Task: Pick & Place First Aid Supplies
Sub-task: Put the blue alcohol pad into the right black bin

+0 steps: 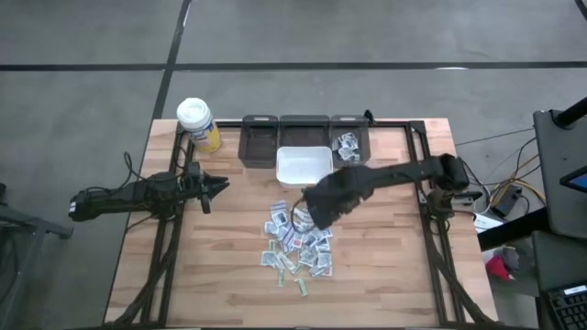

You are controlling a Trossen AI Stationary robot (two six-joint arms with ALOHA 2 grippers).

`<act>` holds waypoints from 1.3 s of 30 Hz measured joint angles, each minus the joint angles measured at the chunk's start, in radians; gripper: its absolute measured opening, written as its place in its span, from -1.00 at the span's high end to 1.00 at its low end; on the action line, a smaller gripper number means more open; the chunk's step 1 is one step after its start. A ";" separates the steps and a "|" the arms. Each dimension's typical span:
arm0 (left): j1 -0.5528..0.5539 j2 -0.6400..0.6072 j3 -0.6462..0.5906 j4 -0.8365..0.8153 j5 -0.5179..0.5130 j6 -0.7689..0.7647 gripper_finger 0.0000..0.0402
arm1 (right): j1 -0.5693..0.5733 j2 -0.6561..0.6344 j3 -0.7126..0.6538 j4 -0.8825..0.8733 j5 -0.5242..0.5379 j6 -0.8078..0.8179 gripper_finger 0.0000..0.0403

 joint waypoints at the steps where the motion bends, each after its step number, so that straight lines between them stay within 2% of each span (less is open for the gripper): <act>1: 0.000 0.000 0.000 0.000 0.000 0.000 0.53 | 0.018 0.000 -0.009 0.011 -0.003 0.012 0.32; 12: 0.000 0.000 0.000 0.000 0.000 0.000 0.53 | 0.172 0.000 -0.183 0.266 -0.079 0.116 0.40; 17: 0.000 0.000 0.000 0.000 0.000 0.000 0.53 | 0.198 0.000 -0.281 0.425 -0.092 0.143 0.36; 23: 0.000 0.000 0.000 0.000 0.000 0.000 0.53 | 0.197 0.000 -0.373 0.569 -0.160 0.161 0.31; 39: 0.000 0.000 0.000 0.000 0.000 0.000 0.53 | 0.194 0.011 -0.406 0.634 -0.188 0.187 0.27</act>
